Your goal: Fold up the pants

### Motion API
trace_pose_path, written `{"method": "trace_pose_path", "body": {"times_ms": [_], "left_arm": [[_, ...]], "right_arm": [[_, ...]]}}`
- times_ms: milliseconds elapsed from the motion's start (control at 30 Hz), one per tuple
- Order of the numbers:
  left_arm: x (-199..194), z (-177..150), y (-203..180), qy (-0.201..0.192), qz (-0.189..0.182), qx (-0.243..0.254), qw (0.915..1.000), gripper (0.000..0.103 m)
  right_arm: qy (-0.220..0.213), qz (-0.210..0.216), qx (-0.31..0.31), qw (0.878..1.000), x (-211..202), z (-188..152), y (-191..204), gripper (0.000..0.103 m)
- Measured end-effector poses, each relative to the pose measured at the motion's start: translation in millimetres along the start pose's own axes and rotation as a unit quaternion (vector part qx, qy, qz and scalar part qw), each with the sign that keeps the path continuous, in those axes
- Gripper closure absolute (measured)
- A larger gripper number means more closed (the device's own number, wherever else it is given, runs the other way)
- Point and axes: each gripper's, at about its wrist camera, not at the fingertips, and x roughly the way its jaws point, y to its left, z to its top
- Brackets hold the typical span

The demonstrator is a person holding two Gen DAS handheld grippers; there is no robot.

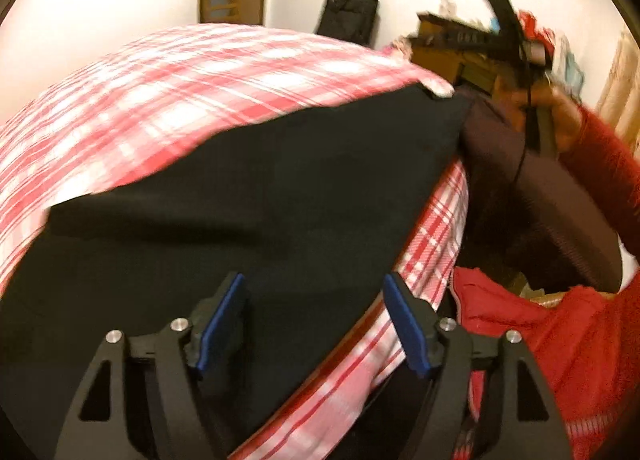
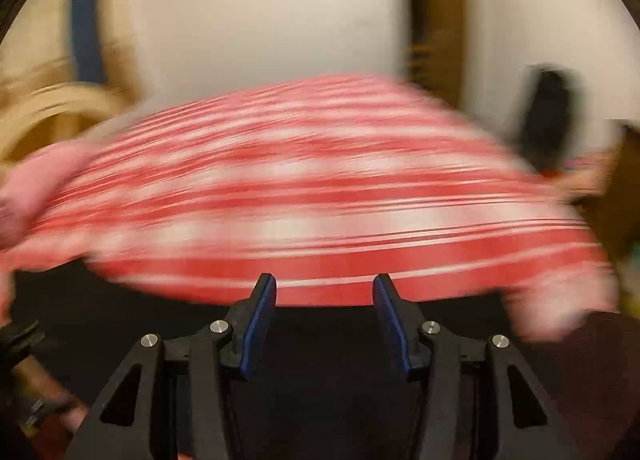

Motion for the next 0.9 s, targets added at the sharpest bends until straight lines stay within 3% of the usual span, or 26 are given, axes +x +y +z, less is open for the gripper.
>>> {"method": "trace_pose_path", "body": {"times_ms": [33, 100, 133, 233, 267, 300, 400, 500, 633, 900], "left_arm": [[-11, -3, 10, -0.011, 0.009, -0.012, 0.9998, 0.026], [-33, -11, 35, -0.035, 0.048, -0.047, 0.9971, 0.02], [-41, -16, 51, -0.042, 0.08, -0.072, 0.9933, 0.016], [-58, -35, 94, -0.055, 0.154, -0.152, 0.9748, 0.016], [-64, -44, 109, -0.06, 0.182, -0.18, 0.9649, 0.016], [-67, -50, 117, -0.062, 0.199, -0.195, 0.9586, 0.016], [-72, -67, 139, -0.061, 0.249, -0.231, 0.9383, 0.016], [-66, -76, 151, -0.036, 0.304, -0.246, 0.9197, 0.015], [-58, -84, 165, 0.004, 0.362, -0.249, 0.8983, 0.012], [-59, -82, 169, 0.017, 0.39, -0.249, 0.8865, 0.004]], "right_arm": [[0.011, 0.036, -0.013, 0.999, 15, 1, 19, 0.052], [0.04, 0.103, -0.039, 0.993, 43, 1, 61, 0.068], [0.053, 0.126, -0.049, 0.989, 54, 0, 79, 0.07], [0.069, 0.186, -0.096, 0.975, 80, -5, 140, 0.071], [0.078, 0.202, -0.113, 0.97, 88, -7, 161, 0.071], [0.088, 0.203, -0.13, 0.966, 97, -11, 178, 0.071], [0.105, 0.144, -0.138, 0.974, 141, -15, 202, 0.071], [0.071, 0.121, -0.124, 0.982, 157, -10, 205, 0.071], [0.075, 0.111, -0.103, 0.986, 172, 0, 214, 0.068], [0.024, 0.151, -0.082, 0.985, 124, 11, 208, 0.068]]}}
